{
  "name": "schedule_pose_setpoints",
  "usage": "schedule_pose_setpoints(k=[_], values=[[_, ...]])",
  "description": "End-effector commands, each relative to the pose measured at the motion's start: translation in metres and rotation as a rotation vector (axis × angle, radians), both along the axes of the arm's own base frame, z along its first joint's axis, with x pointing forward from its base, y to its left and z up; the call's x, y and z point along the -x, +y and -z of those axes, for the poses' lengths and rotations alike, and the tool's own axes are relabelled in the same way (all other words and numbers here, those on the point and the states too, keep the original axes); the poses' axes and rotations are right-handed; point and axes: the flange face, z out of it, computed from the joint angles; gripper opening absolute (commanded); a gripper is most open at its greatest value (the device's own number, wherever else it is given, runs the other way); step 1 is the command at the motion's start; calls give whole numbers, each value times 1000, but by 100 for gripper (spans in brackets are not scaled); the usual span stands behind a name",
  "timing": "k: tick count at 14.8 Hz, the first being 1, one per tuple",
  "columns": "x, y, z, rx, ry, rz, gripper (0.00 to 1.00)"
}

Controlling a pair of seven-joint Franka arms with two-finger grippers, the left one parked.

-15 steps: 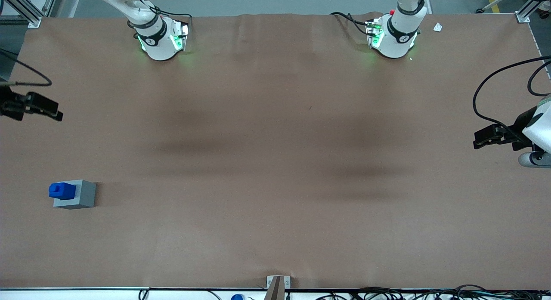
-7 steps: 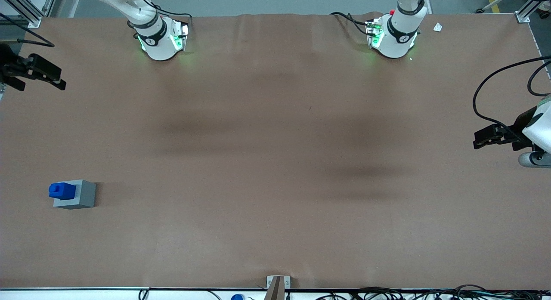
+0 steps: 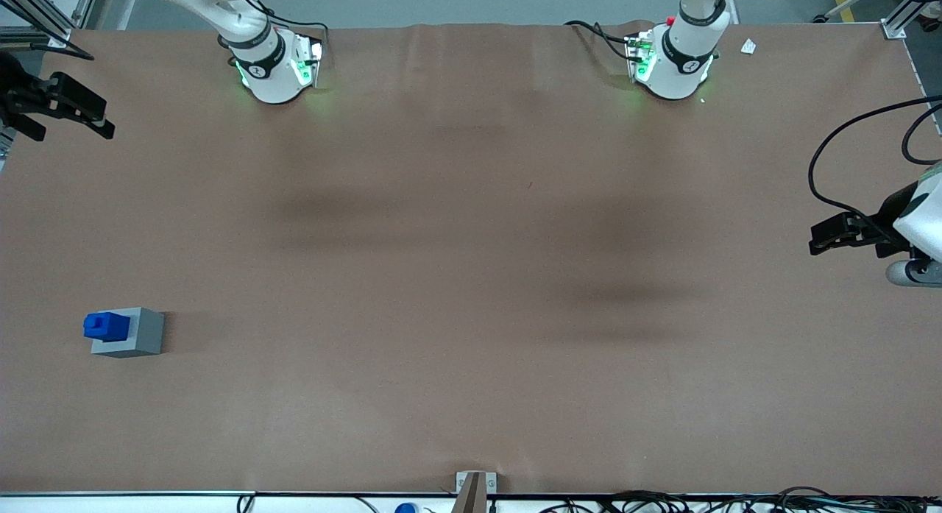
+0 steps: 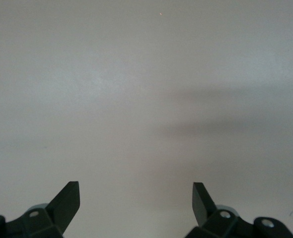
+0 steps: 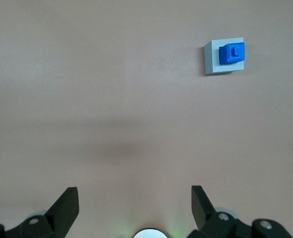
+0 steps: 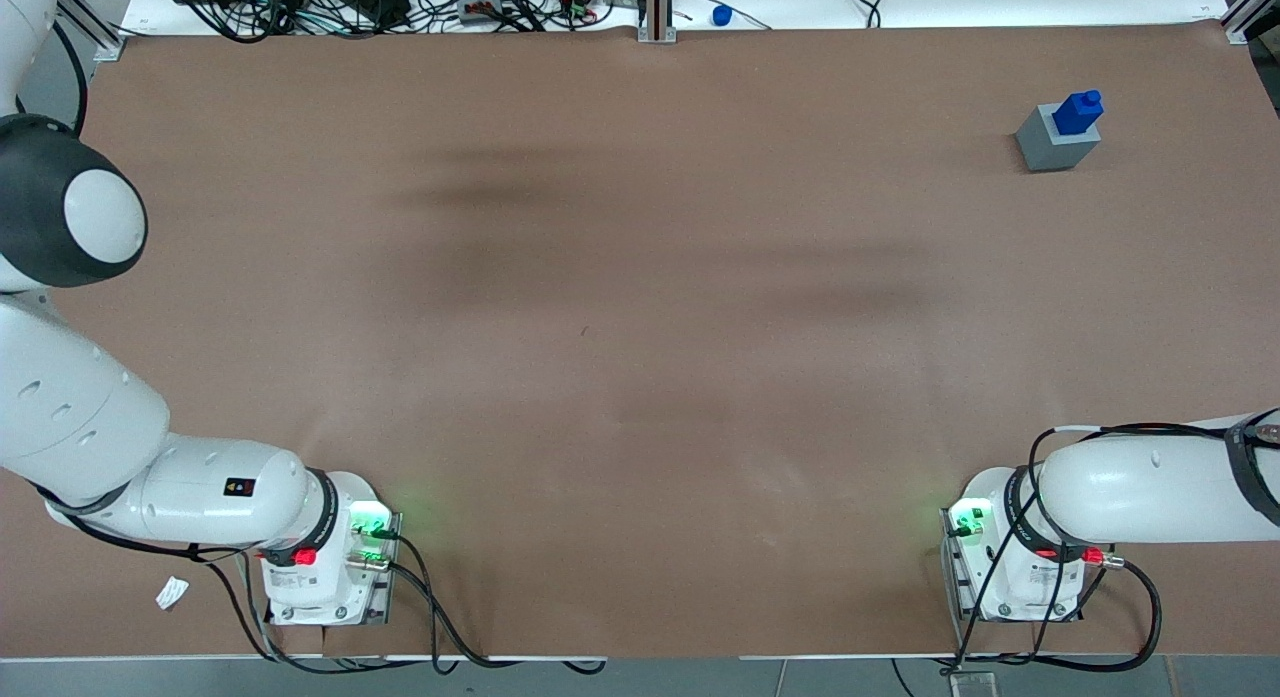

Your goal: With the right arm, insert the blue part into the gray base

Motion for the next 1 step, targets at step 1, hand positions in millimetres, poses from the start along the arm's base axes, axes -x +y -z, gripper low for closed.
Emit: schedule_pose_setpoints(k=[1], values=[[10, 1, 2, -6, -9, -5, 100]])
